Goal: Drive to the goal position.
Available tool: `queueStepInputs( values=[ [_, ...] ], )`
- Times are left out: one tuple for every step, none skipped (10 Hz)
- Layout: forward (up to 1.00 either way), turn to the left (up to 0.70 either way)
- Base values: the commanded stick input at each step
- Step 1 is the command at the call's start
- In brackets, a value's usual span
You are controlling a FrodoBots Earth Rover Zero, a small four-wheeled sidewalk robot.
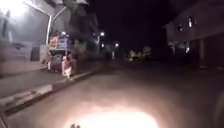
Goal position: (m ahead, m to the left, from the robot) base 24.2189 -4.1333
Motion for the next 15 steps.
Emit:
queueStepInputs(
  values=[
    [1.0,-0.27],
    [1.0,-0.27],
    [1.0,-0.23],
    [1.0,-0.1],
    [1.0,0.0],
    [1.0,0.0],
    [1.0,0.0],
    [1.0,0.0],
    [1.0,0.0],
    [1.0,0.0],
    [1.0,0.0],
    [1.0,0.0],
    [1.0,0.0],
    [1.0,0.0],
    [1.0,0.0]
  ],
)
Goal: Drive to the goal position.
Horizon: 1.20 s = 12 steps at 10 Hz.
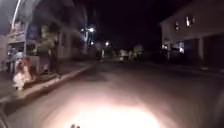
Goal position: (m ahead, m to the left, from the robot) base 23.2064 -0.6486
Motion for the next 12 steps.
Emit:
queueStepInputs(
  values=[
    [1.0,0.0],
    [1.0,0.0],
    [1.0,0.0],
    [1.0,0.0],
    [1.0,0.0],
    [1.0,0.0],
    [1.0,0.0],
    [1.0,0.0],
    [1.0,0.0],
    [1.0,0.0],
    [1.0,-0.27],
    [1.0,-0.27]
  ],
)
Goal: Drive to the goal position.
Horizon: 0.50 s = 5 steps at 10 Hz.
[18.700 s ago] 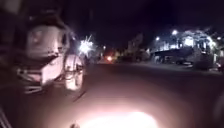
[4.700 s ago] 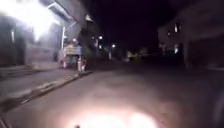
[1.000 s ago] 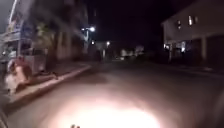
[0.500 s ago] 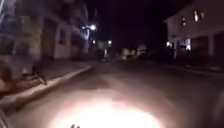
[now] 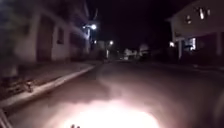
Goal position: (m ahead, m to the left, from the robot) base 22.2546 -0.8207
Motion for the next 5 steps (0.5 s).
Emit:
queueStepInputs(
  values=[
    [1.0,-0.27],
    [1.0,-0.27],
    [1.0,-0.27],
    [1.0,-0.27],
    [1.0,-0.15]
  ],
)
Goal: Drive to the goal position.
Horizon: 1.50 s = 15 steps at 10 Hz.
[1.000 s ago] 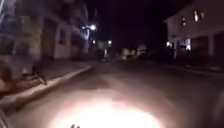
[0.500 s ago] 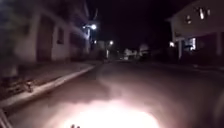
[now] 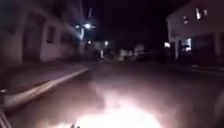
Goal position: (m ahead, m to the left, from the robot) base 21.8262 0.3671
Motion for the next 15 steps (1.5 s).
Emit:
queueStepInputs(
  values=[
    [1.0,-0.01],
    [1.0,0.0],
    [1.0,0.0],
    [1.0,0.0],
    [1.0,0.0],
    [1.0,0.0],
    [1.0,0.0],
    [1.0,0.0],
    [1.0,0.0],
    [1.0,0.0],
    [1.0,0.0],
    [1.0,0.0],
    [1.0,0.0],
    [1.0,0.0],
    [1.0,0.0]
  ],
)
